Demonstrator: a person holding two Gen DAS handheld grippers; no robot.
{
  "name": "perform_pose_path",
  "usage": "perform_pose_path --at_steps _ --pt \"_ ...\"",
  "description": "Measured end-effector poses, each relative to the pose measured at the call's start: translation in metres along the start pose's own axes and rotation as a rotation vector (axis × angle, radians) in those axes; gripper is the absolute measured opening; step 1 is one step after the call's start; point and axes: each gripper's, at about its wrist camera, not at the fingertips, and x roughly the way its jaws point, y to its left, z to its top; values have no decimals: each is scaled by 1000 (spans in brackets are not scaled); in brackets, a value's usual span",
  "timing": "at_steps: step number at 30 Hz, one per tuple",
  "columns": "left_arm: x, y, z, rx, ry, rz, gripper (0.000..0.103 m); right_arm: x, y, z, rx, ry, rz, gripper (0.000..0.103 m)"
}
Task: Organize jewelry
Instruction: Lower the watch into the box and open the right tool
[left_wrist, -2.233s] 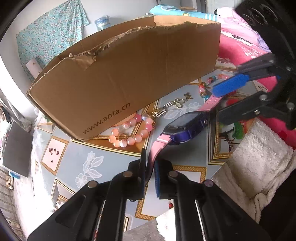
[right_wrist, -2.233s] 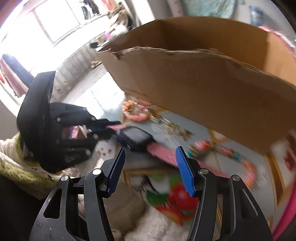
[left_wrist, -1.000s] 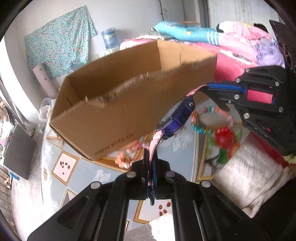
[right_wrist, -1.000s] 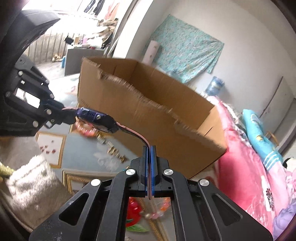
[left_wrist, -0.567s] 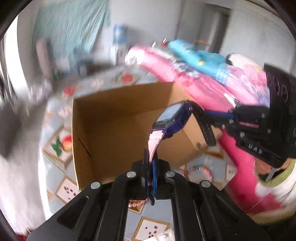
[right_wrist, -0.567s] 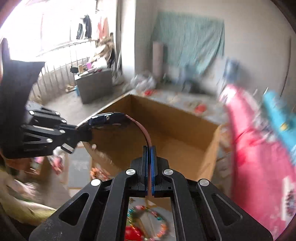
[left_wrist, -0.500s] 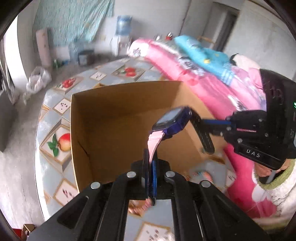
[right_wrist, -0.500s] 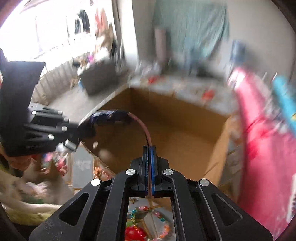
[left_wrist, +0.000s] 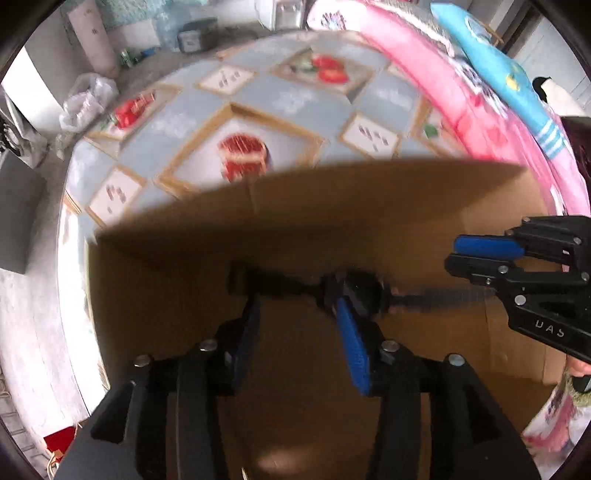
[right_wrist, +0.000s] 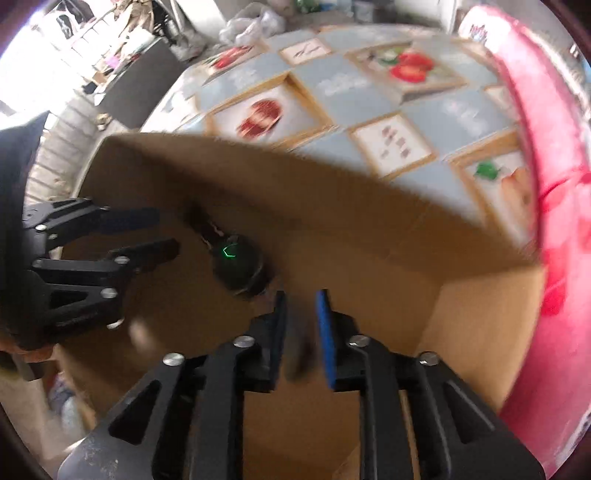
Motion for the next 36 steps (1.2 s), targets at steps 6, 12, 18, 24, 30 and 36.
perform_pose_path --at_steps 6,12,18,24,30,36 --pt "-26 -5 -2 8 -135 25 59 -27 1 -20 26 -147 4 21" --pt "-87 2 -38 -11 -336 7 78 -83 24 -70 38 -372 -27 32" --pt "-129 20 -100 -97 -434 -25 84 -109 60 -112 2 -454 30 43" --pt "-146 29 -174 -174 -518 14 87 -99 61 -99 -8 -376 87 43" --pt "-126 41 -237 -287 -514 6 88 -57 46 -57 40 -136 153 21" --pt "-84 42 -276 -384 -442 19 88 4 56 -23 15 81 102 10"
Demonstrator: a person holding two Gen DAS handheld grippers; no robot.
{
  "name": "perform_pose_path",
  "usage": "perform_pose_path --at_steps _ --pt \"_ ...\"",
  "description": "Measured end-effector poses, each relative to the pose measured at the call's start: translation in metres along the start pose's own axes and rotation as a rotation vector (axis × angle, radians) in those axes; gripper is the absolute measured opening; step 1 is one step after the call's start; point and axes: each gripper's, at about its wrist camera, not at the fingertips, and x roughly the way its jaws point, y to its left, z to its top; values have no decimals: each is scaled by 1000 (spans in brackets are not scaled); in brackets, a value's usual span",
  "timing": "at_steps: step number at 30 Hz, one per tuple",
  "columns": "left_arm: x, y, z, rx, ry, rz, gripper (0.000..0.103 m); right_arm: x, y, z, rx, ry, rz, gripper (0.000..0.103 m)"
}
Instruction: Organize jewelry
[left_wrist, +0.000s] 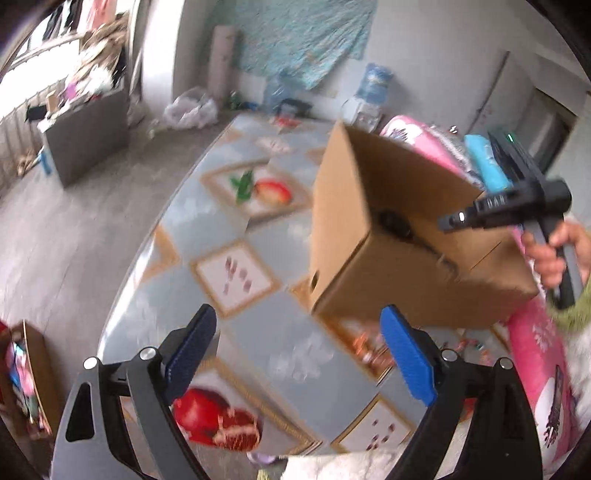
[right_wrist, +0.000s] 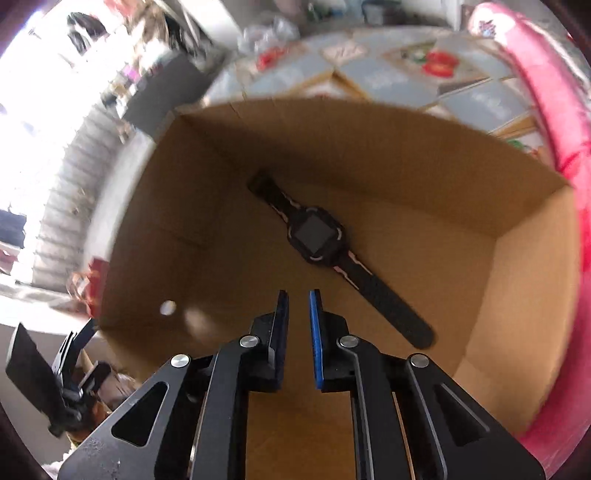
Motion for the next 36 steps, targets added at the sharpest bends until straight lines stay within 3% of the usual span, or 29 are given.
perform_pose_path --at_steps 5,9,14,18,22,24,27,29,31,34,36 --pt "11 0 -25 15 24 47 88 39 2 16 0 102 -39 9" --pt "14 -4 -34 61 21 61 89 53 -2 20 24 122 -77 7" --pt "14 -6 -39 90 6 46 90 45 -5 25 38 50 -160 7" --pt "18 -10 -34 107 0 35 91 36 -12 24 84 -7 -148 8" --pt "23 -12 -33 110 9 18 91 12 -9 14 89 -28 -143 15" --pt "26 -14 -34 117 19 14 91 -15 -2 4 67 -81 -140 22" --pt "33 -19 -34 136 41 28 91 -77 18 -28 -3 -246 -133 40" --pt "39 -24 -34 154 55 35 91 -120 33 -63 -48 -379 -112 58" --pt "45 -29 -33 171 69 42 91 -155 48 -102 -88 -498 -105 70" --pt "56 -35 -31 181 99 50 91 -179 54 -159 -115 -598 -94 77" --pt "62 -40 -29 185 111 50 91 -177 58 -193 -102 -620 -80 78"
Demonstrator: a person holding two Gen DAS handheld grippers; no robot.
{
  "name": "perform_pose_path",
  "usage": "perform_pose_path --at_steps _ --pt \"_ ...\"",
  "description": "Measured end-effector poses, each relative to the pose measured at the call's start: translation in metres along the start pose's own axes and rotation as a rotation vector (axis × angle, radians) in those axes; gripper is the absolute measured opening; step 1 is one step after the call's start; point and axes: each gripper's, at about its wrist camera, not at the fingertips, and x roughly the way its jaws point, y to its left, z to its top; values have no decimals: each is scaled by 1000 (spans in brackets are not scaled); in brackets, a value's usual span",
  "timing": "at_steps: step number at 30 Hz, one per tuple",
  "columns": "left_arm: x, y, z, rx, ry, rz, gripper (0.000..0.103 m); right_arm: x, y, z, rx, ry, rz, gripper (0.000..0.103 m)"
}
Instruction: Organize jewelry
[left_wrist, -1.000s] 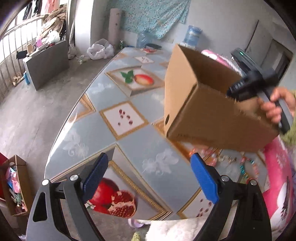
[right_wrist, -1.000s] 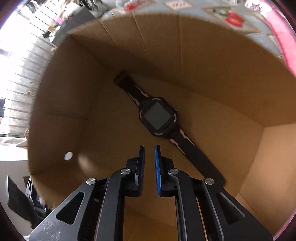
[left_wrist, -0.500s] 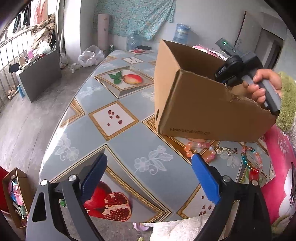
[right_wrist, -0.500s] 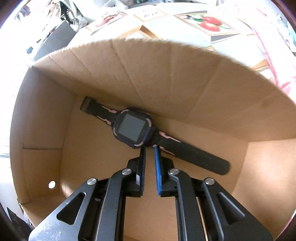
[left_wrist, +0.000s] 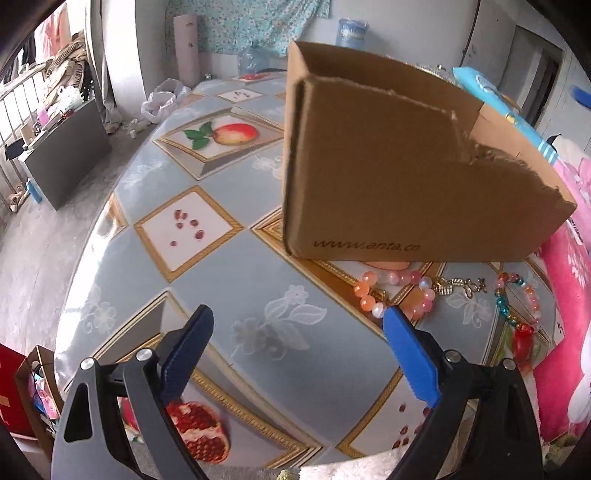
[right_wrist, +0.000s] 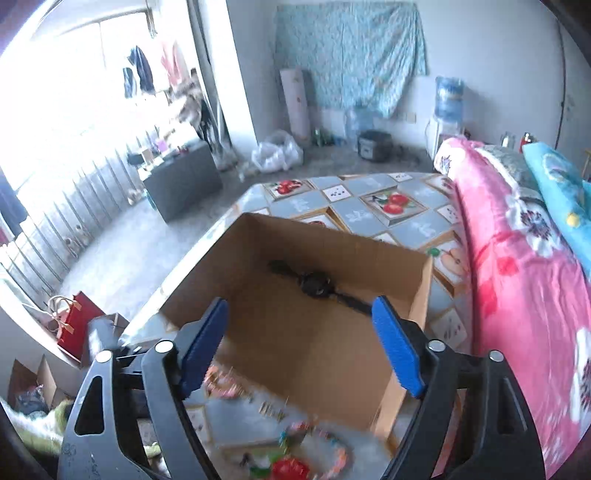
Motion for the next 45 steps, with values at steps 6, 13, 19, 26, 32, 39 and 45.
perform_pose_path --at_steps 6,13,19,26,32,39,45 --pt "10 -10 7 21 12 15 91 15 1 -54 50 70 -97 81" --pt "6 -10 7 27 -3 -1 91 54 20 -118 57 235 -206 89" --pt "-8 -5 3 23 -40 -9 91 52 36 -133 -29 167 -283 95" --pt "-28 -17 -5 32 -74 -93 91 38 13 -141 -4 73 -235 95" --pt "-35 -41 -6 24 -60 -280 97 23 -31 -158 175 53 -208 92" --pt "-29 -67 -1 19 -29 -422 97 37 -56 -167 314 97 -125 76" --pt "-20 -88 2 85 -34 -402 97 48 -65 -166 332 114 -117 55"
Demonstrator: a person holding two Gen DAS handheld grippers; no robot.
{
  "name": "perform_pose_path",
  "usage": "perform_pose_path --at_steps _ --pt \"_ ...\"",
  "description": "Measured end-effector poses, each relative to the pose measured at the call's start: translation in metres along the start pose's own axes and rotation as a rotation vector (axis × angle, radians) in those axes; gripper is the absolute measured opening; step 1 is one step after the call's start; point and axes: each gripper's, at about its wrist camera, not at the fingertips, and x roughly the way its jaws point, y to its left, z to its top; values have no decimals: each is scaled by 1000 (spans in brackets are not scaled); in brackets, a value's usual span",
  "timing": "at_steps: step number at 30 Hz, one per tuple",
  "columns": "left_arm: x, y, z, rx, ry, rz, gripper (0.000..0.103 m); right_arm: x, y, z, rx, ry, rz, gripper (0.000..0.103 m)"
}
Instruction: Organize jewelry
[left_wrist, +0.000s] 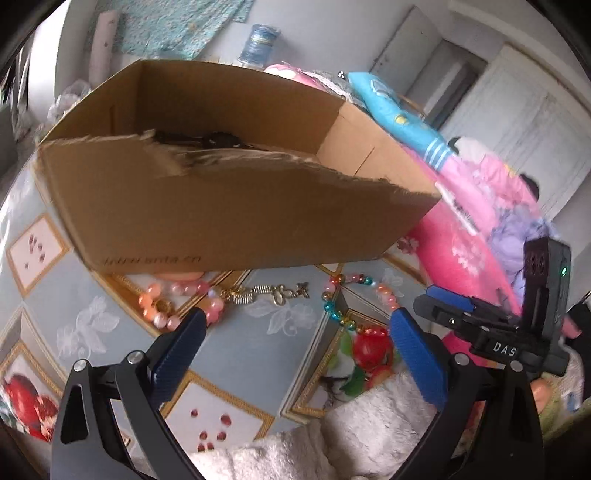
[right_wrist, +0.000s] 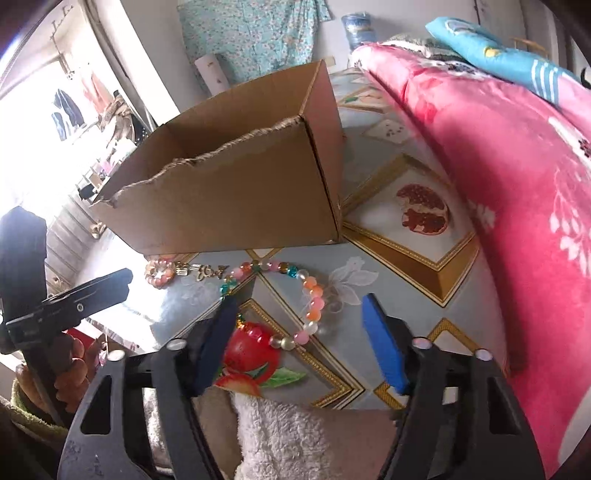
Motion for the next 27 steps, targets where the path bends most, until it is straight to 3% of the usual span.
perform_pose_path --at_steps 2,6,9,13,16,22,26,27 --pt "10 -13 1 69 10 56 97 8 -2 1 -3 26 -5 45" --pt "32 -36 -3 196 47 139 97 17 -2 0 -5 55 3 35" --pt "42 -50 -5 265 58 156 85 19 -1 0 -20 58 3 30" --pt "50 -57 -4 285 78 121 58 26 -1 0 -35 68 5 28" --pt "59 -61 -1 287 102 104 44 30 0 0 -39 81 5 22" --pt "76 -59 6 261 155 109 34 33 0 3 -53 86 -16 11" --pt "80 -61 8 261 163 132 32 34 -2 3 -53 89 -13 9" --pt "80 -62 8 262 164 134 27 34 -2 3 -55 88 -13 9"
